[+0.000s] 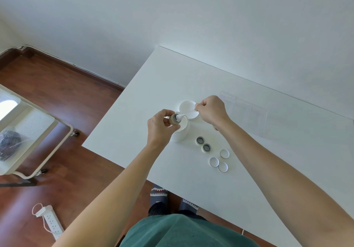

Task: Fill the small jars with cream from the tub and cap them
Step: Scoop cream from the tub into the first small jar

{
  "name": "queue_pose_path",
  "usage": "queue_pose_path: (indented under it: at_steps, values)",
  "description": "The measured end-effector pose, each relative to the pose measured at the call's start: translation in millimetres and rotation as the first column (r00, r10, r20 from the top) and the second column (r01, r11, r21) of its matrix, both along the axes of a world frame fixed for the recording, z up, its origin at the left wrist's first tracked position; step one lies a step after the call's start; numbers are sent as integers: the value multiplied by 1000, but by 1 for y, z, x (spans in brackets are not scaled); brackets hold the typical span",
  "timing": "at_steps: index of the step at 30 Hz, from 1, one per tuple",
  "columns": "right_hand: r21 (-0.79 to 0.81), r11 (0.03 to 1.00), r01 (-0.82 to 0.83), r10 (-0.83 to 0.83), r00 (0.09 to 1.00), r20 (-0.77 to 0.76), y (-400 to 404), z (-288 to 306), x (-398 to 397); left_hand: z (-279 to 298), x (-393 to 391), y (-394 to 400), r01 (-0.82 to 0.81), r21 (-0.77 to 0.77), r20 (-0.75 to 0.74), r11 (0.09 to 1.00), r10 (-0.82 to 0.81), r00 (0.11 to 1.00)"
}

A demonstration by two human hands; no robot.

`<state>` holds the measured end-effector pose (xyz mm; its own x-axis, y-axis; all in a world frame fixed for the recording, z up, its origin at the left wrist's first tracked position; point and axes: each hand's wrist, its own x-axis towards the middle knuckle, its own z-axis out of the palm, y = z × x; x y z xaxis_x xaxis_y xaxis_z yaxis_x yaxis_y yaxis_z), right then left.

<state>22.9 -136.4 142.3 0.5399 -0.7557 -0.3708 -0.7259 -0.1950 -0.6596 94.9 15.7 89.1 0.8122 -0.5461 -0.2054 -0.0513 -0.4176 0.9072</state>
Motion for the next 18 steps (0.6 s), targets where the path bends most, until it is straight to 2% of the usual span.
queue_pose_path:
  at_steps: [5, 9, 14, 18]
  values:
    - [-140, 986, -92, 87, 995, -43, 8, 0, 5, 0, -2, 1, 9, -4, 10, 1000, -9, 1000]
    - [-262, 955, -140, 143, 990, -8, 19, 0, 5, 1, -3, 1, 0, -1, 4, 1000, 0, 1000]
    - [-448, 864, -231, 265, 964, 13, 35, 7, 2, -1, -4, 2, -10, 1, -22, 1000, 10, 1000]
    - [-516, 795, -318, 363, 932, -14, 45, 8, 0, -2, -5, 1, -15, 5, -28, 1000, 15, 1000]
